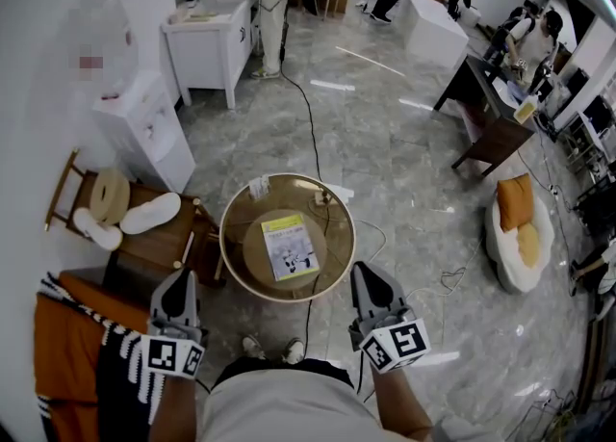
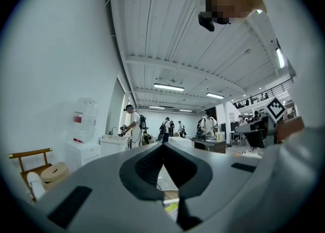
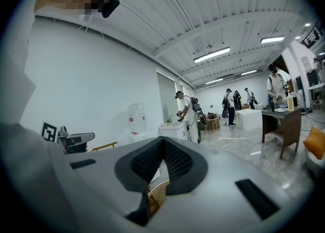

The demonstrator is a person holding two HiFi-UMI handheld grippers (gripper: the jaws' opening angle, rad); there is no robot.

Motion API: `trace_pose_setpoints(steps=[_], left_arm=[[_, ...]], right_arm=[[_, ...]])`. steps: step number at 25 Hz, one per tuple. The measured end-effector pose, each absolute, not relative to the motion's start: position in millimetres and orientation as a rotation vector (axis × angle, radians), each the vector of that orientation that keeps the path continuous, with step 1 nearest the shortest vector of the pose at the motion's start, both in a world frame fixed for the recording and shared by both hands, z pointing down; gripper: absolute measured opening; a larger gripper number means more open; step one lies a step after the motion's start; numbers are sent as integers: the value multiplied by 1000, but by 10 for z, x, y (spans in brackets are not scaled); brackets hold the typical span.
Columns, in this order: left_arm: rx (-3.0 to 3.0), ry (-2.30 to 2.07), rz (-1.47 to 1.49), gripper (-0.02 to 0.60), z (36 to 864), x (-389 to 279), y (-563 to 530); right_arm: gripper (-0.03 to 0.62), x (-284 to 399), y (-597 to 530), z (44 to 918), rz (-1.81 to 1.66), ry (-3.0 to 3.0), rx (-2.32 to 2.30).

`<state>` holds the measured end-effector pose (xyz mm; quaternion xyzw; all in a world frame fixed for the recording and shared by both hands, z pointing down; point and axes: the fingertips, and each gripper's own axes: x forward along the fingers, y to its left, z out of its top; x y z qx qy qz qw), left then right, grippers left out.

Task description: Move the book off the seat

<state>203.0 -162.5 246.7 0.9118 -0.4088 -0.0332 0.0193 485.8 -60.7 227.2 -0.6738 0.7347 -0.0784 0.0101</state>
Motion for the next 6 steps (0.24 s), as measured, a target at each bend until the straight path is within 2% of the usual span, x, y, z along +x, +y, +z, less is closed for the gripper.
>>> trace_pose_setpoints(steps=[6], left_arm=[[2832, -1267, -109, 15, 2484, 2018, -1589]], right_arm=[[21, 4815, -581, 2290, -239, 2302, -2099]])
